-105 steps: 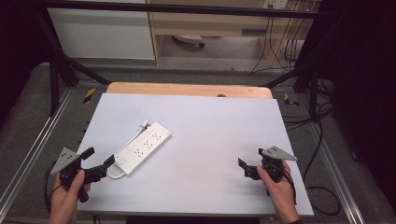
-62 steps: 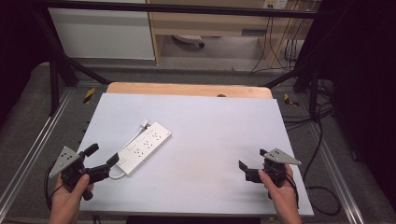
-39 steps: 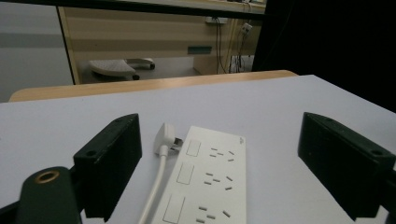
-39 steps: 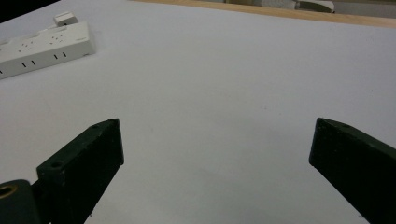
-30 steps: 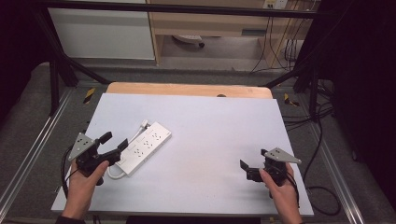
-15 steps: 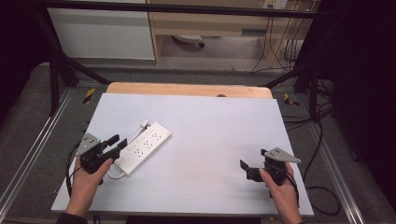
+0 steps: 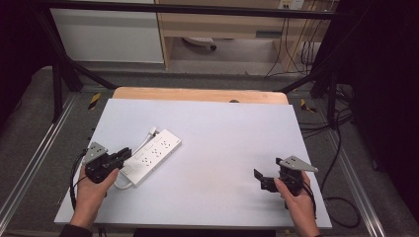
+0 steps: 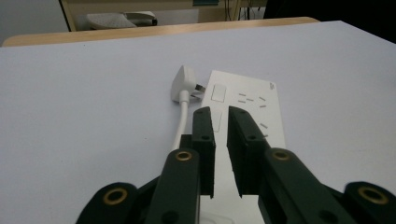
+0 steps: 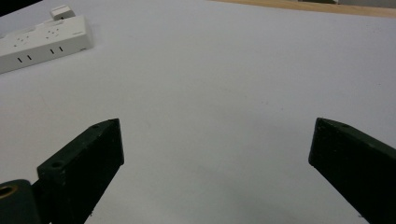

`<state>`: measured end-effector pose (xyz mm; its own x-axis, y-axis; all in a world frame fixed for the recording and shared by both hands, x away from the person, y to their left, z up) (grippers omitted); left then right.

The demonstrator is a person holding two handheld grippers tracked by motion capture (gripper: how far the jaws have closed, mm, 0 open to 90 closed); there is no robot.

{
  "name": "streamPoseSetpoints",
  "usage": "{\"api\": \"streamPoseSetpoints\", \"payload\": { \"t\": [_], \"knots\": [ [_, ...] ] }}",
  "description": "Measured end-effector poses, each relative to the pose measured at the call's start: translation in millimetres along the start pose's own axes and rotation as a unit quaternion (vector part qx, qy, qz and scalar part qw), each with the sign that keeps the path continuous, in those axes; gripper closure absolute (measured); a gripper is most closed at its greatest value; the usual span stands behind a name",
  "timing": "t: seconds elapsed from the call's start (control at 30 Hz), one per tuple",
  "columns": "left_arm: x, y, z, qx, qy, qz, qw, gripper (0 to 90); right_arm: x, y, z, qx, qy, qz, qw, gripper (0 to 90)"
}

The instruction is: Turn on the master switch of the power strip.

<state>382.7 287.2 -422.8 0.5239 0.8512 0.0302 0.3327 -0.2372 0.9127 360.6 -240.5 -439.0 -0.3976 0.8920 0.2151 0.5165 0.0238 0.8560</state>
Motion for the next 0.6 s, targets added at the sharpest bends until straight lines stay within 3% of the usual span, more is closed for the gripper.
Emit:
{"api": "streamPoseSetpoints", "payload": {
  "t": [0.6],
  "knots": [
    [5.5, -8.4, 2.5, 0.043, 0.002, 0.006, 0.9991, 90.0, 0.2, -0.5, 0.7, 0.004, -0.001, -0.001, 1.0000, 3.5]
  ]
}}
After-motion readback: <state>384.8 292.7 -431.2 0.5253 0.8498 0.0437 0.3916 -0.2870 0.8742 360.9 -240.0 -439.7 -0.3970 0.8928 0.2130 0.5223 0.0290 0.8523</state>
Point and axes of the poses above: each handheld gripper's, and its own axes: z roughly forward along the jaws, y roughly out of its top, x roughly to its left, the point moved 2 cm from there along z, roughly forward along the jaws, and after that the axes turned 8 degrees about z, right-handed, at the moved point
